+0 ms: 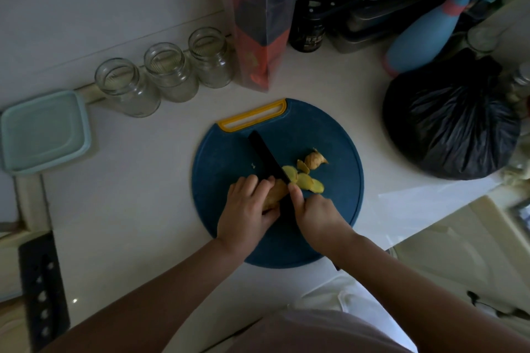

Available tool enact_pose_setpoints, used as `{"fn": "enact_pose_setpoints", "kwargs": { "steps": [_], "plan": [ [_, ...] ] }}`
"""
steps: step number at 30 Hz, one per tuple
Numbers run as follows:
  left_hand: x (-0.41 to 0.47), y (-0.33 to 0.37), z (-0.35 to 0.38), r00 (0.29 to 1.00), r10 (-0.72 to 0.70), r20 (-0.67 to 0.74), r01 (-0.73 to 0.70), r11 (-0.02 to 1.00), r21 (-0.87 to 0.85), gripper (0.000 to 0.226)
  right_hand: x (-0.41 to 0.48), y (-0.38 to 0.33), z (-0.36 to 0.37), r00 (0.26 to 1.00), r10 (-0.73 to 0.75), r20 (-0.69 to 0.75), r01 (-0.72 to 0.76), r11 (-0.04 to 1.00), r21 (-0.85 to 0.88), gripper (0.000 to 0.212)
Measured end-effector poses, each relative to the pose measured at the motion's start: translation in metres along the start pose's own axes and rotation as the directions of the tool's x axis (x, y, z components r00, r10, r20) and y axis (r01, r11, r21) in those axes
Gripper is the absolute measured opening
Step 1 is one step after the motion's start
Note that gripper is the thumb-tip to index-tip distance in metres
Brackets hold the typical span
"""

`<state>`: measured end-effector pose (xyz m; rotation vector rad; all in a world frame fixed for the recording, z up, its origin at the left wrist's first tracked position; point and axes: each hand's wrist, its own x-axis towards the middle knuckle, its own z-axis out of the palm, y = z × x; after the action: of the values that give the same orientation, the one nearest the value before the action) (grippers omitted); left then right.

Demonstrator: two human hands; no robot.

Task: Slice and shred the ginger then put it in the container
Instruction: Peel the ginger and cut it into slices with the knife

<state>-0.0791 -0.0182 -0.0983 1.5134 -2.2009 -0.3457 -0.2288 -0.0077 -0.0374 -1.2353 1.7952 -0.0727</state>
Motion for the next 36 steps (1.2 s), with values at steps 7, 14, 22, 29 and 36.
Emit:
{"fn": "enact_pose_setpoints", "kwargs": {
  "steps": [7, 14, 22, 29, 36],
  "plan": [
    [-0.001, 0.0, -0.002, 1.0, -0.021, 0.016, 0.021, 1.0, 0.008, 0.046, 0.015, -0.028, 0.002, 0.998, 0.053, 0.023, -0.054, 0.998, 0.028, 0.052],
    [0.004, 0.001, -0.009, 0.993, -0.112, 0.042, 0.114, 0.992, -0.049, 0.038, 0.014, -0.028, 0.0, 0.999, -0.042, -0.023, 0.042, 0.999, 0.006, 0.051],
    [0.01, 0.001, -0.015, 0.968, -0.248, -0.033, 0.24, 0.959, -0.15, 0.033, -0.016, 0.014, -0.002, 0.997, -0.064, -0.051, 0.054, 0.983, -0.174, 0.059],
    [0.003, 0.008, -0.013, 0.978, -0.207, -0.015, 0.202, 0.967, -0.156, 0.052, -0.011, 0.01, -0.028, 1.0, -0.007, 0.009, 0.006, 0.994, 0.112, 0.058],
    [-0.003, 0.01, -0.014, 0.993, -0.115, 0.005, 0.113, 0.959, -0.26, 0.043, -0.02, 0.009, -0.035, 0.999, -0.048, 0.023, 0.038, 0.946, 0.322, 0.065]
  ]
}}
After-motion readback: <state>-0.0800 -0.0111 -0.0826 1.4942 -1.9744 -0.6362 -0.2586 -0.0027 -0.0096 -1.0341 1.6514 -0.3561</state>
